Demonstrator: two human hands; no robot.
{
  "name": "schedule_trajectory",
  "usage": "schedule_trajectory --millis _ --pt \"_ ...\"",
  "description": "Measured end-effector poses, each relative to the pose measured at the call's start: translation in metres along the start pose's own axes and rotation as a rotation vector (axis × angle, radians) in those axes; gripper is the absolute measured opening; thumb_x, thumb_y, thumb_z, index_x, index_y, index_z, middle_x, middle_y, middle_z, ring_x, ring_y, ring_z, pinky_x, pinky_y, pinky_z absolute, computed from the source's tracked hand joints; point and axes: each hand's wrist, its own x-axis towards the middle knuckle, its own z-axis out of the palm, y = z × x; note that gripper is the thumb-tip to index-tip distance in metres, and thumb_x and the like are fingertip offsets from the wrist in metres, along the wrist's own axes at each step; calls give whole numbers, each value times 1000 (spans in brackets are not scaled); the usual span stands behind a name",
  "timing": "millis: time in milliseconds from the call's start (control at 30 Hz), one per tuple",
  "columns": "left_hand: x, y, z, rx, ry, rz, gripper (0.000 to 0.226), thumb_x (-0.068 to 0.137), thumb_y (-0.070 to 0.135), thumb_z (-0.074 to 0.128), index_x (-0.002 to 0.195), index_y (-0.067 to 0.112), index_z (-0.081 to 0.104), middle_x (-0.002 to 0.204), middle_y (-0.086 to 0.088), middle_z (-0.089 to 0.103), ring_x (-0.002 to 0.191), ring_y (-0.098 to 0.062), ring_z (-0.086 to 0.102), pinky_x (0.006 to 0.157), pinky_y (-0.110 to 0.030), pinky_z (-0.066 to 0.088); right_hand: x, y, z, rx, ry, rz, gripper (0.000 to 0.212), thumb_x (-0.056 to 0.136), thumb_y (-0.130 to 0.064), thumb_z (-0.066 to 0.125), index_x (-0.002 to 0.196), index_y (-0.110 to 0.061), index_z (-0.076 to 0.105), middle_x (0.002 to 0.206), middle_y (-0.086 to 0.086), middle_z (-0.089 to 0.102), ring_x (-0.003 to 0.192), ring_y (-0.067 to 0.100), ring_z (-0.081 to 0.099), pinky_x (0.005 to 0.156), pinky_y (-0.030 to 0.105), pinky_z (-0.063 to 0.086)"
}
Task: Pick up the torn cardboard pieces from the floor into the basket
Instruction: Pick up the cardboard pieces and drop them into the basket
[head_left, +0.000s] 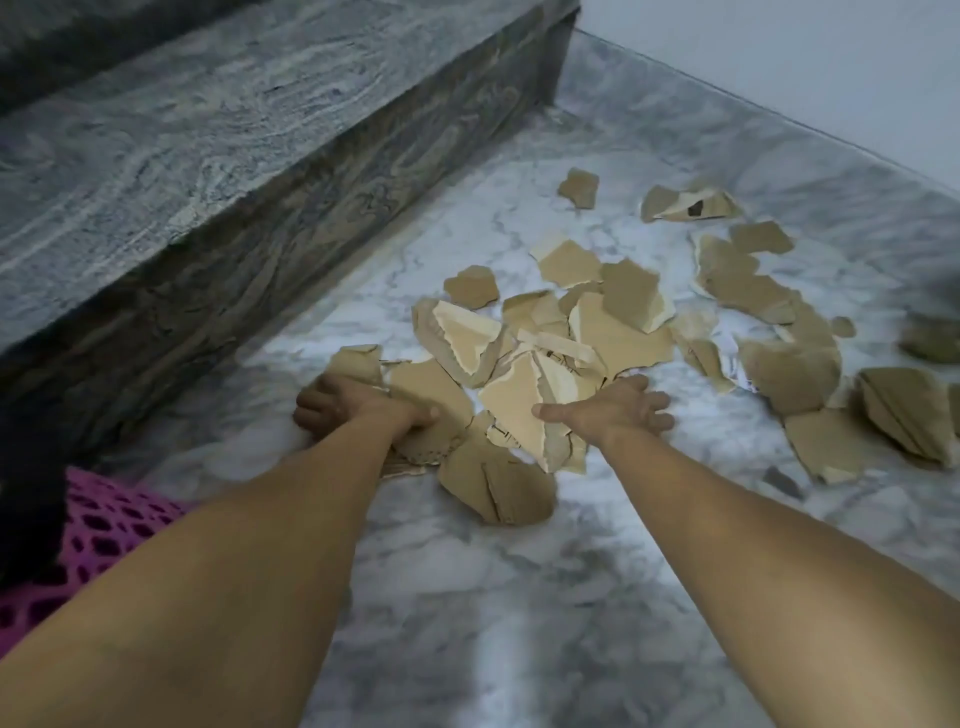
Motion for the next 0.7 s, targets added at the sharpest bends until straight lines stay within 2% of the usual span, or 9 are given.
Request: schedule_trajectory --millis 100,200,267,367,400,467,533,600,700 --pt "2 6 -2 22 -15 24 124 42 49 92 139 8 25 138 -13 24 128 -30 28 106 -44 35 13 3 0 148 -41 36 135 46 -49 95 145 0 17 143 22 40 133 39 38 105 46 39" --pt "-2 12 -4 15 -68 4 113 48 46 91 135 9 28 139 -15 23 128 -32 28 104 -44 34 17 6 0 298 -92 24 133 37 -40 100 138 2 25 134 21 52 125 36 50 102 48 46" --pt "-7 14 -6 36 -92 -2 105 55 47 87 134 9 30 139 -16 23 129 -32 27 103 -43 34 14 6 -2 386 -110 22 124 34 -35 101 132 0 34 126 17 58 117 34 56 93 49 53" --pt "-14 17 -8 86 -66 123 92 65 48 82 133 6 37 136 -13 34 127 -34 35 105 -42 37 14 9 -3 514 -169 22 118 19 -32 100 122 -6 48 113 9 64 100 28 64 65 43 60" --pt "-12 17 -8 26 -68 165 88 66 44 83 132 5 38 134 -12 40 127 -33 40 104 -42 40 17 11 -3 553 -189 22 115 14 -32 99 117 -7 53 110 8 66 95 26 66 58 40 60" --pt "-11 17 -5 -122 -118 187 83 62 32 88 127 5 43 128 -13 52 121 -31 51 97 -41 48 17 13 -9 618 -247 32 94 25 -27 100 109 -8 60 106 7 68 88 25 69 60 38 60" --pt "-16 17 -3 -173 -141 232 74 59 25 90 120 6 52 121 -12 60 114 -30 57 94 -40 51 9 13 -17 657 -341 52 73 44 -21 98 106 -7 63 100 5 68 84 25 72 73 41 61" --pt "-24 19 0 -186 -158 271 61 63 20 88 115 6 59 115 -11 65 108 -29 61 93 -39 52 6 14 -19 701 -423 63 63 57 -18 95 109 -6 60 88 2 62 84 26 71 82 43 59" --pt "-28 23 3 -172 -175 342 54 68 17 82 116 7 59 112 -11 66 106 -26 63 93 -38 53 1 14 -19 773 -472 81 59 64 -10 91 113 -5 58 86 5 63 82 25 72 77 41 61"
